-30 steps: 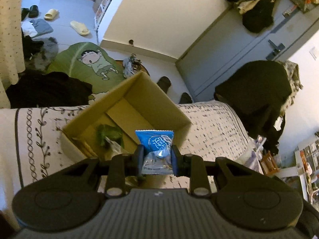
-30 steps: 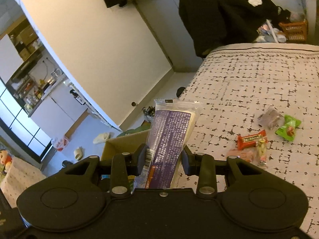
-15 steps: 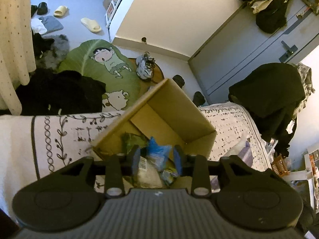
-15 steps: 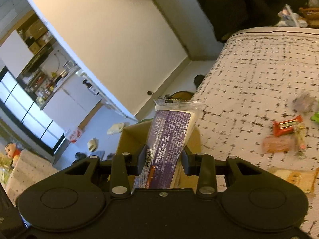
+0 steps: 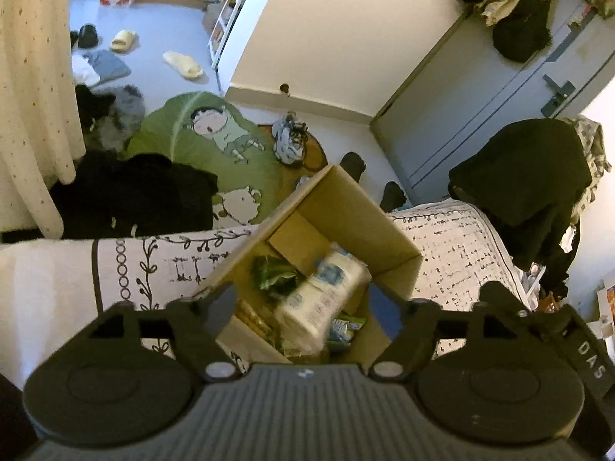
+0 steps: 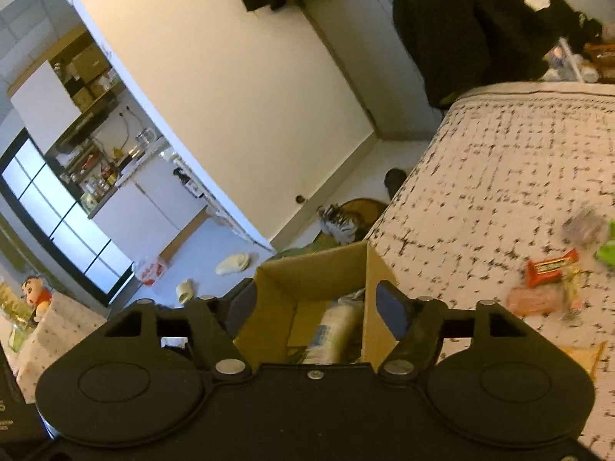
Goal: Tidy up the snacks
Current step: 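Move both open tools back to the remaining snacks on the bed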
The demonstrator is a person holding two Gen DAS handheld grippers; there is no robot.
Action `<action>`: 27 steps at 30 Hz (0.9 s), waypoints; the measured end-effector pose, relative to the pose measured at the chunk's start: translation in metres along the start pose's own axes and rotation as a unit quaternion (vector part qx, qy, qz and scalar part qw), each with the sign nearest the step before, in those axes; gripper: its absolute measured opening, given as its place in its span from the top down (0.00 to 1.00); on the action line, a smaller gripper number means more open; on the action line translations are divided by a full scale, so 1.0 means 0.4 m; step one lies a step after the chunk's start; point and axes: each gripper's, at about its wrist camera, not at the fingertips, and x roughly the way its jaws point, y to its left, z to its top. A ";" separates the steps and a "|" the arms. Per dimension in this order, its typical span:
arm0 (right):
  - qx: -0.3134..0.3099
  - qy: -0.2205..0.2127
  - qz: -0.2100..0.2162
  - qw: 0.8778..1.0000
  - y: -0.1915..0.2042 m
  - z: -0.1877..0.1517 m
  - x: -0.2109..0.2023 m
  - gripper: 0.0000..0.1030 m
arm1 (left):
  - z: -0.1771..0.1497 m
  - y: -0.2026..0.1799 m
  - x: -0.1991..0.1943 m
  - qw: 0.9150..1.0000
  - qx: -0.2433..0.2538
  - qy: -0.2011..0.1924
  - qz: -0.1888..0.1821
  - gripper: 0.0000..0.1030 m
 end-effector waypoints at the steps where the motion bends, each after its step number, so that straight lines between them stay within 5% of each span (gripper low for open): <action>1: 0.002 -0.001 -0.005 1.000 -0.004 0.003 -0.005 0.30 | -0.002 -0.003 -0.006 1.000 0.002 -0.002 0.000 0.18; 14: -0.001 -0.002 -0.081 0.997 -0.067 0.036 -0.135 0.12 | -0.038 -0.070 -0.067 0.999 0.037 0.003 -0.016 0.09; 19: -0.005 0.003 -0.086 0.996 -0.079 0.053 -0.184 0.11 | -0.055 -0.097 -0.089 0.998 0.052 -0.010 -0.034 0.00; 27: -0.040 0.001 -0.093 0.995 -0.078 0.055 -0.245 0.02 | -0.077 -0.137 -0.101 0.995 0.077 -0.018 -0.054 0.00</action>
